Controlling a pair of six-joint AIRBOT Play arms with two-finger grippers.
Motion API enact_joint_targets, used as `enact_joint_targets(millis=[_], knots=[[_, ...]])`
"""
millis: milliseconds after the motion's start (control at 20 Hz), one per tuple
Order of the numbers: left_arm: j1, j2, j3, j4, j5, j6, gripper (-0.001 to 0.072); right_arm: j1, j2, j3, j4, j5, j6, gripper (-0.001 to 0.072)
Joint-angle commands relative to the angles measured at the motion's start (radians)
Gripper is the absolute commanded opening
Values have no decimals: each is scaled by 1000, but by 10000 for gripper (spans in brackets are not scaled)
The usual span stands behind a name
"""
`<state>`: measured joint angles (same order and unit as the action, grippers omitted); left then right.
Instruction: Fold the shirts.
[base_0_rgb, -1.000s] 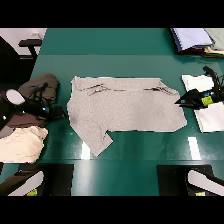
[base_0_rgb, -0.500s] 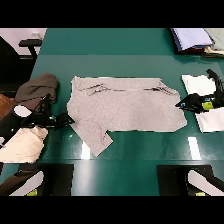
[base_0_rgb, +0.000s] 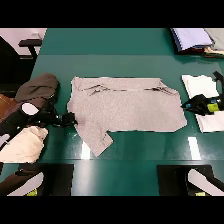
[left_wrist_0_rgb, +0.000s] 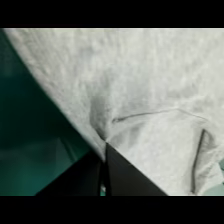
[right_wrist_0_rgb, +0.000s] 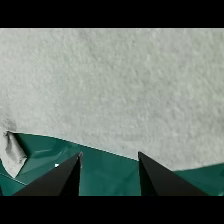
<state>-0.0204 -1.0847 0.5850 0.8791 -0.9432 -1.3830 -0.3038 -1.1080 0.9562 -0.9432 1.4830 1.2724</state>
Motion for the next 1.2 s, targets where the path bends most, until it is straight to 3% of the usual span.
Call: enact_joint_targets(millis=[0,50,150,400,550,700,900,1150], knots=[[-9,-1,65,7,-59,4,22,-143,25,-86,-127,1,37,408],[-9,-1,80,7,-60,5,21,-187,32,-139,-152,-14,37,412],[-9,-1,101,7,-61,5,22,-264,16,-240,-143,-43,37,535],[-9,-1,107,4,-62,4,22,-214,-99,-356,29,-185,-8,501],[-9,-1,107,4,-62,5,22,-88,-157,-323,34,-281,-8,339],[-9,17,127,17,-67,4,21,14,-180,-239,24,-291,-8,13],[-9,162,274,95,-106,-39,21,58,-66,-47,27,-203,-10,12],[-9,338,730,146,-195,-58,21,57,162,381,26,-126,22,12]])
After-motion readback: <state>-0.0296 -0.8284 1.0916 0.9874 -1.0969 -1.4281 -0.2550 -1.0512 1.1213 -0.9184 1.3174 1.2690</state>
